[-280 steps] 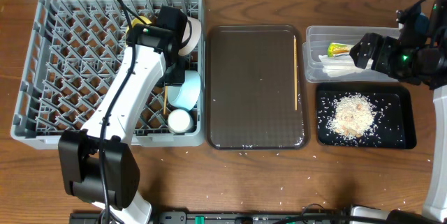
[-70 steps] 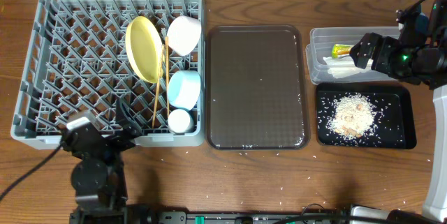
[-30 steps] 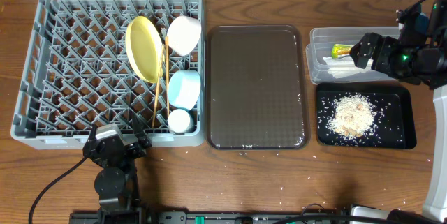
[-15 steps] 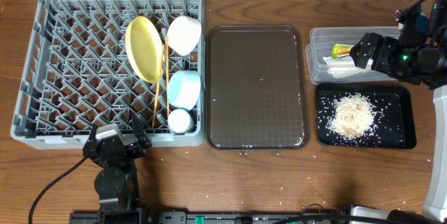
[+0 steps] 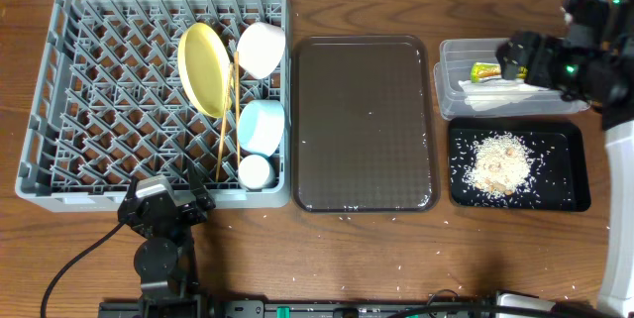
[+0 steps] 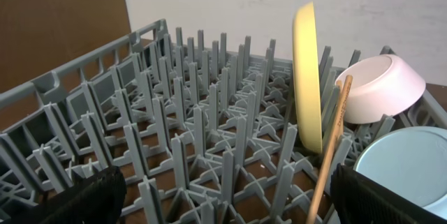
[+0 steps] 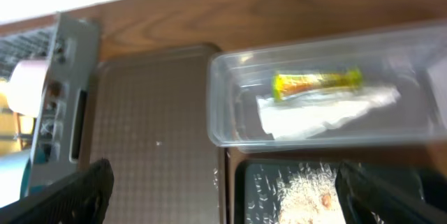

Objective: Sort waste into correct bins and load items into the dishwasher

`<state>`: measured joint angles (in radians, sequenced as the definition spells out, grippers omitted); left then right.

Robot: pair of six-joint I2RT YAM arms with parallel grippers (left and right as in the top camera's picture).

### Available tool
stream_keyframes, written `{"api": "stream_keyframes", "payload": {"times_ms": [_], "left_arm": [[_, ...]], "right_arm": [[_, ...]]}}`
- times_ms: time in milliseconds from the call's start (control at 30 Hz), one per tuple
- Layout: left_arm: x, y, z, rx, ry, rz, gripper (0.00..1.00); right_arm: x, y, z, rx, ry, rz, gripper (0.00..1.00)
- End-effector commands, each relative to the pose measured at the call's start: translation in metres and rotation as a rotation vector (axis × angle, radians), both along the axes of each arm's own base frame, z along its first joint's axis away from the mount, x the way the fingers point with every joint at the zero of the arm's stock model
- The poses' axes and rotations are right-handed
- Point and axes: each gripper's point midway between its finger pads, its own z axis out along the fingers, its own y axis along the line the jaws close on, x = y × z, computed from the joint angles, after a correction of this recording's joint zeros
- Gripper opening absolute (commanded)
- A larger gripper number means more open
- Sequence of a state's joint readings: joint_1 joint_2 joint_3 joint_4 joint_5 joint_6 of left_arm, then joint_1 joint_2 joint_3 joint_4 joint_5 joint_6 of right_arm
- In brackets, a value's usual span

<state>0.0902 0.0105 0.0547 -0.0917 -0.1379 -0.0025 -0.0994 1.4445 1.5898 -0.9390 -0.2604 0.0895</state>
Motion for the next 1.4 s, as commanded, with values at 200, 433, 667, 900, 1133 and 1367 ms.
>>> {"api": "stream_keyframes", "payload": {"times_ms": [200, 433, 667, 900, 1133, 1367], "left_arm": [[0.0, 0.001, -0.016, 0.005, 0.037, 0.004, 0.94], [0.0, 0.001, -0.016, 0.005, 0.037, 0.004, 0.94], [0.0, 0.001, -0.016, 0.005, 0.037, 0.004, 0.94], [0.0, 0.001, -0.016, 0.005, 0.037, 0.004, 0.94], [0.0, 0.001, -0.016, 0.005, 0.037, 0.004, 0.94], [0.0, 0.001, -0.016, 0.005, 0.037, 0.004, 0.94]], "right_arm": [[-0.042, 0.093, -0.001, -0.263, -0.47, 0.334, 0.99], [-0.111, 0.076, -0.046, -0.254, -0.668, 0.295, 0.99], [-0.147, 0.06, -0.102, -0.262, -0.758, 0.247, 0.99], [-0.152, 0.059, -0.142, -0.263, -0.754, 0.247, 0.99], [-0.153, 0.057, -0.139, -0.27, -0.789, 0.239, 0.99], [-0.153, 0.056, -0.14, -0.273, -0.787, 0.234, 0.99]]}}
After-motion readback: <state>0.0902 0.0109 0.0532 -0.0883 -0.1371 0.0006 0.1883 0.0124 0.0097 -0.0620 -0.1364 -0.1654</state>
